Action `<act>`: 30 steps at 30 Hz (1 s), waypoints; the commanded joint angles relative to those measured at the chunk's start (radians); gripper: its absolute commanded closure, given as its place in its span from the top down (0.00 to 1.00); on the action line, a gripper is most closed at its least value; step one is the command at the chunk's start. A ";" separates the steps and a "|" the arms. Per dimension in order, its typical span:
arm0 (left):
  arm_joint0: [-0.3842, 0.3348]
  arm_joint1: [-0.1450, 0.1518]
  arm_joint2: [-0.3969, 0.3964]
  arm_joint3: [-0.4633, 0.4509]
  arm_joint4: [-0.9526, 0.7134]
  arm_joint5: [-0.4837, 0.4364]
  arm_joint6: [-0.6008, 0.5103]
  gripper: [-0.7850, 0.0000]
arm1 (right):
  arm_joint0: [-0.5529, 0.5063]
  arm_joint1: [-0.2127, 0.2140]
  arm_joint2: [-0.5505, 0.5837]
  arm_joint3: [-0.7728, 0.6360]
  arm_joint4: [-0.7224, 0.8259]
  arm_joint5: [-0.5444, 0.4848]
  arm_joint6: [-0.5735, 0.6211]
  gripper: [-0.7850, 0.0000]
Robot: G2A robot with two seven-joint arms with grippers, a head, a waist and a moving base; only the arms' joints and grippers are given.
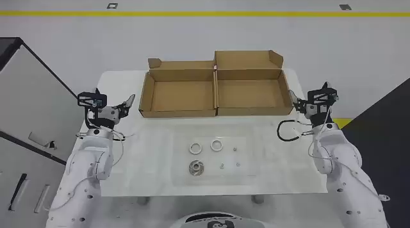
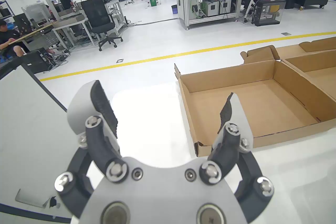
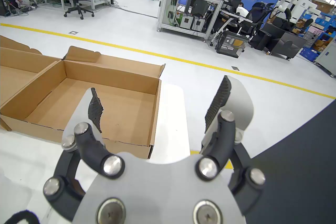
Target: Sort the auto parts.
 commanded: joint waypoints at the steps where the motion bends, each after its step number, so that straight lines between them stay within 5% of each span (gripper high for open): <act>1: 0.000 0.000 0.000 0.000 0.000 0.000 0.000 1.00 | 0.000 0.000 0.000 0.000 0.000 0.000 0.000 1.00; 6: 0.000 0.000 0.000 0.000 0.000 0.000 0.000 1.00 | 0.002 0.000 0.001 -0.014 0.000 -0.009 -0.009 1.00; 13: 0.000 0.000 0.000 0.000 0.000 0.000 0.000 1.00 | -0.040 0.016 0.081 -0.169 -0.011 -0.202 0.065 1.00; 22: 0.000 0.000 0.000 0.000 0.000 0.000 0.000 1.00 | -0.026 0.048 0.192 -0.347 0.085 -0.604 0.345 1.00; 30: 0.000 0.000 0.000 0.000 0.000 0.000 0.000 1.00 | 0.088 0.075 0.158 -0.366 0.208 -0.816 0.629 1.00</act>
